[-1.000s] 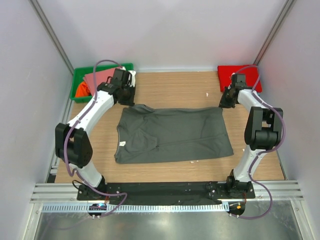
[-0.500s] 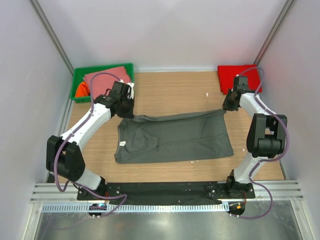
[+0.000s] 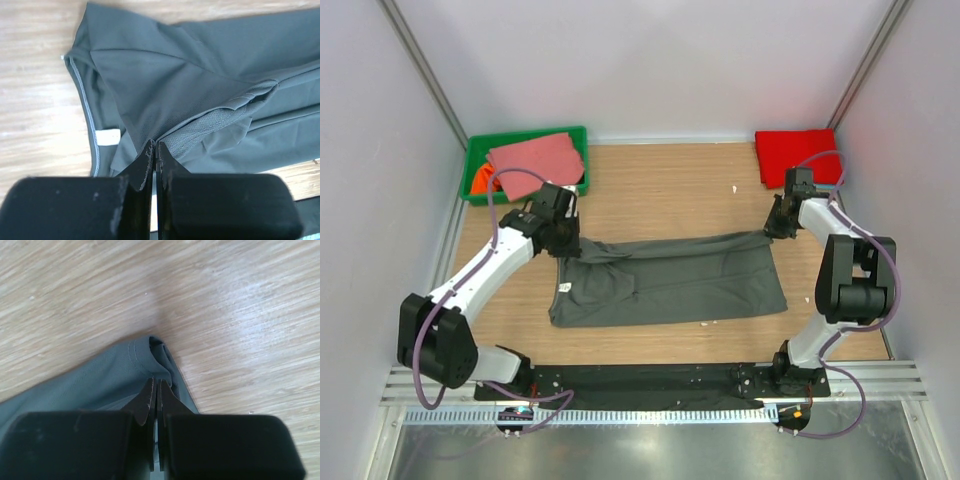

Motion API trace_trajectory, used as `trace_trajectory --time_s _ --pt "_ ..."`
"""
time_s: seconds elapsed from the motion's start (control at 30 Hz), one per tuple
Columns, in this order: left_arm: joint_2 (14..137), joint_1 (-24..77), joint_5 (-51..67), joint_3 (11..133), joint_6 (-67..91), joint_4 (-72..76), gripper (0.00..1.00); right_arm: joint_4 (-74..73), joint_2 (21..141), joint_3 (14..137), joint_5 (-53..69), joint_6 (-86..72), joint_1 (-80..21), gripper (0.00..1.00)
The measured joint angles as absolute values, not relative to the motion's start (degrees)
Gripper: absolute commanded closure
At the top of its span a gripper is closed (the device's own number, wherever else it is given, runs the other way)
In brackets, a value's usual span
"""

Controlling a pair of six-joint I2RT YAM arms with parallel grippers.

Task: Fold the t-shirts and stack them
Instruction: Fold the tshirt

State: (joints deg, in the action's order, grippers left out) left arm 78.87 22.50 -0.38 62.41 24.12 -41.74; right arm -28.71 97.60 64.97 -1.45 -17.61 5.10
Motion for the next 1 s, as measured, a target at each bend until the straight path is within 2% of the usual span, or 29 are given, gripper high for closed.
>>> trace_trajectory --time_s 0.63,0.7,0.77,0.8,0.83,0.87,0.9,1.0 --pt "76.1 22.6 -0.4 58.5 28.3 -43.6 1.0 -28.4 91.0 58.2 -1.5 -17.9 5.1 0.96" --pt "76.1 22.7 -0.3 58.4 28.3 -43.6 1.0 -28.4 91.0 57.3 -1.6 -17.9 5.1 0.93" --pt "76.0 22.8 -0.4 58.0 28.4 -43.6 0.99 -28.4 91.0 56.2 -2.1 -18.0 5.1 0.85" --pt "75.9 22.8 -0.3 57.7 28.4 -43.7 0.91 -28.4 90.8 55.8 -2.4 -18.0 5.1 0.79" --pt "75.6 22.8 -0.4 57.4 28.4 -43.9 0.83 -28.6 90.6 55.2 -2.9 -18.0 5.1 0.63" --pt "75.2 22.8 -0.4 57.2 28.5 -44.2 0.75 -28.9 90.2 54.9 -3.4 -18.3 5.1 0.54" --pt "74.7 22.8 -0.4 57.0 28.7 -44.6 0.6 -29.0 89.6 54.5 -3.9 -18.3 5.1 0.48" --pt "71.3 22.9 -1.0 56.8 29.6 -46.2 0.52 -29.1 86.6 54.0 -5.9 -18.3 5.1 0.43"
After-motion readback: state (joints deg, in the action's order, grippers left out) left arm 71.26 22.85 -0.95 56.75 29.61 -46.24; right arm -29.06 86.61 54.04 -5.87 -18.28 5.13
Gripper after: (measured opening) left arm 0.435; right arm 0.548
